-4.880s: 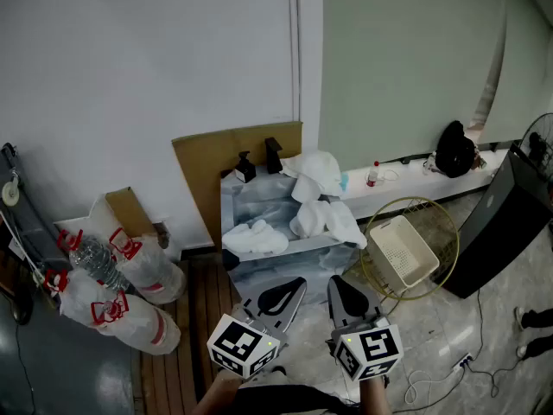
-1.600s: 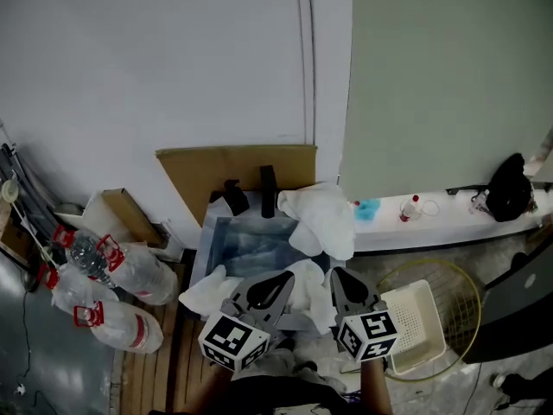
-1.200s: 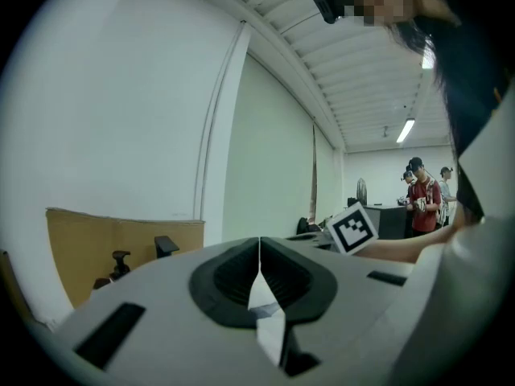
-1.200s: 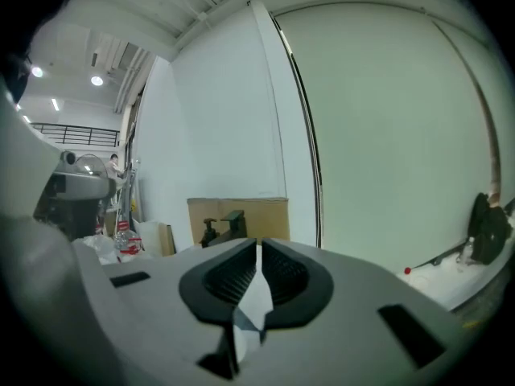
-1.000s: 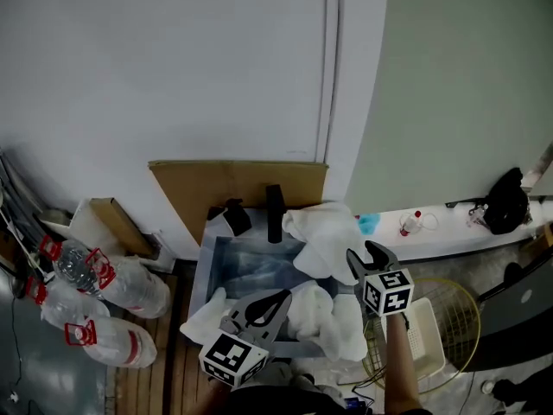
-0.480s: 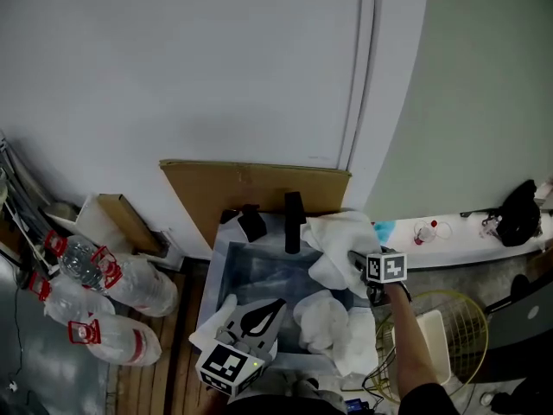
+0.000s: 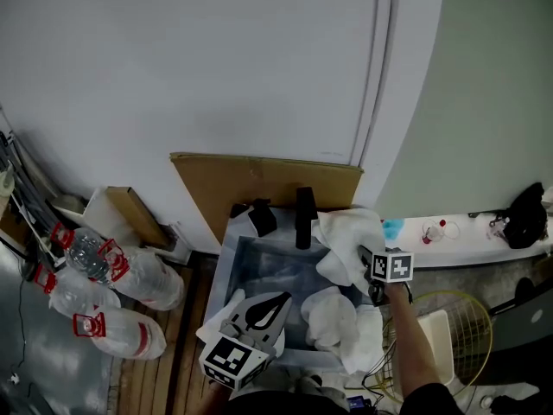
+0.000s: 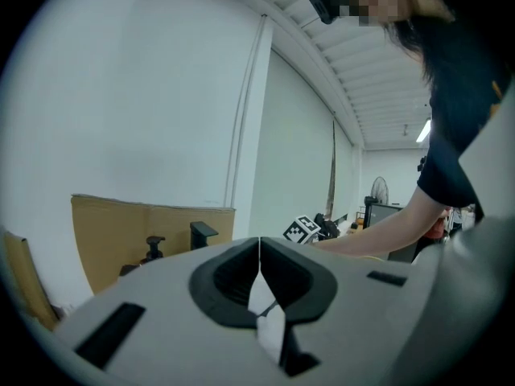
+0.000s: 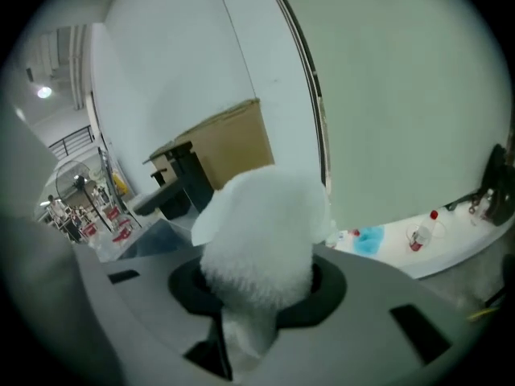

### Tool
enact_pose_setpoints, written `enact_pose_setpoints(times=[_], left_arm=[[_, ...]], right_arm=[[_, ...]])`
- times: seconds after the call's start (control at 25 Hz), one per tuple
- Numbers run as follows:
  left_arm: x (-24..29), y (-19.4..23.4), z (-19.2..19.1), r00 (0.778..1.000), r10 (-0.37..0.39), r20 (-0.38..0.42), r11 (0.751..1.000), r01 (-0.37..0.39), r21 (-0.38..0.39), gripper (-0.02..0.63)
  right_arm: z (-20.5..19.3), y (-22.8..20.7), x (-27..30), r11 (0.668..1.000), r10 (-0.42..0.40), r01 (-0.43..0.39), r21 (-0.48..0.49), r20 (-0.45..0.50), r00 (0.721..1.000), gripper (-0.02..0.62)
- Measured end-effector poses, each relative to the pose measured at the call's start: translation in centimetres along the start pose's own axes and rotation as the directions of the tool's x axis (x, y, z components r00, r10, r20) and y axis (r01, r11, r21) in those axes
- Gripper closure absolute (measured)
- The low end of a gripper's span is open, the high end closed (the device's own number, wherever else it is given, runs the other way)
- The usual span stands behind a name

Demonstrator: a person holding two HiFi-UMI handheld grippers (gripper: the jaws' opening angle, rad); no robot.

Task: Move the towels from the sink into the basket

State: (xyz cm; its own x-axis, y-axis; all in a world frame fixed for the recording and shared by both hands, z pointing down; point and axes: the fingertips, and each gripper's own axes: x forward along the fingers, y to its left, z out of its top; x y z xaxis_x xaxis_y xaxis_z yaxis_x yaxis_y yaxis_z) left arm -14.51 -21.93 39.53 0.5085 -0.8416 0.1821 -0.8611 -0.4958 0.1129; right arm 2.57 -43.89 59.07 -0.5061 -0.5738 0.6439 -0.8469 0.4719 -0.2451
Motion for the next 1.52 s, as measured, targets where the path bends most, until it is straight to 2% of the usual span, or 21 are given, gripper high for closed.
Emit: enact_pose_setpoints(times=[0.16, 0.32, 0.52, 0.8, 1.0, 1.12, 1.32, 1.52], left_arm=[[0.3, -0.8, 0.5, 1.0, -0.027, 0.009, 1.0, 0.027, 0.016, 0.597], [1.2, -1.7, 1.2, 0.998, -0.063, 0.023, 0.997, 0.062, 0.04, 0.597], [2.4, -3.5, 2.2, 0.993, -0.115, 0.04, 0.991, 0.112, 0.072, 0.597], [4.4, -8.2, 3.2, 0.971, -0.235, 0.052, 0.968, 0.229, 0.106, 0.597], [6.2, -13.0, 3.1, 0.938, -0.346, 0.039, 0.933, 0.339, 0.116, 0.597], [7.1, -16.5, 3.5, 0.907, -0.42, 0.038, 0.903, 0.413, 0.124, 0.597], [8.4, -22.5, 2.6, 0.853, -0.522, 0.012, 0.847, 0.516, 0.127, 0.597], [9.3, -28.3, 0.9, 0.791, -0.611, -0.03, 0.784, 0.609, 0.119, 0.597]], right_arm=[[3.3, 2.3, -3.3, 0.998, 0.067, -0.065, -0.025, 0.127, 0.99, 0.479], [7.6, 3.7, -7.8, 0.995, 0.095, -0.082, -0.061, 0.263, 0.96, 0.48], [11.7, 4.0, -14.7, 0.992, 0.074, -0.027, -0.122, 0.402, 0.913, 0.48], [13.3, 2.2, -25.1, 0.995, 0.017, 0.041, -0.091, 0.554, 0.833, 0.48], [11.2, -1.0, -32.2, 0.988, -0.089, 0.146, -0.046, 0.605, 0.791, 0.48], [8.7, -3.6, -36.3, 0.974, -0.175, 0.225, -0.006, 0.61, 0.773, 0.48], [2.6, -8.6, -41.8, 0.932, -0.333, 0.354, 0.077, 0.566, 0.754, 0.48], [-5.5, -13.2, -45.7, 0.879, -0.47, 0.438, 0.187, 0.487, 0.736, 0.48]])
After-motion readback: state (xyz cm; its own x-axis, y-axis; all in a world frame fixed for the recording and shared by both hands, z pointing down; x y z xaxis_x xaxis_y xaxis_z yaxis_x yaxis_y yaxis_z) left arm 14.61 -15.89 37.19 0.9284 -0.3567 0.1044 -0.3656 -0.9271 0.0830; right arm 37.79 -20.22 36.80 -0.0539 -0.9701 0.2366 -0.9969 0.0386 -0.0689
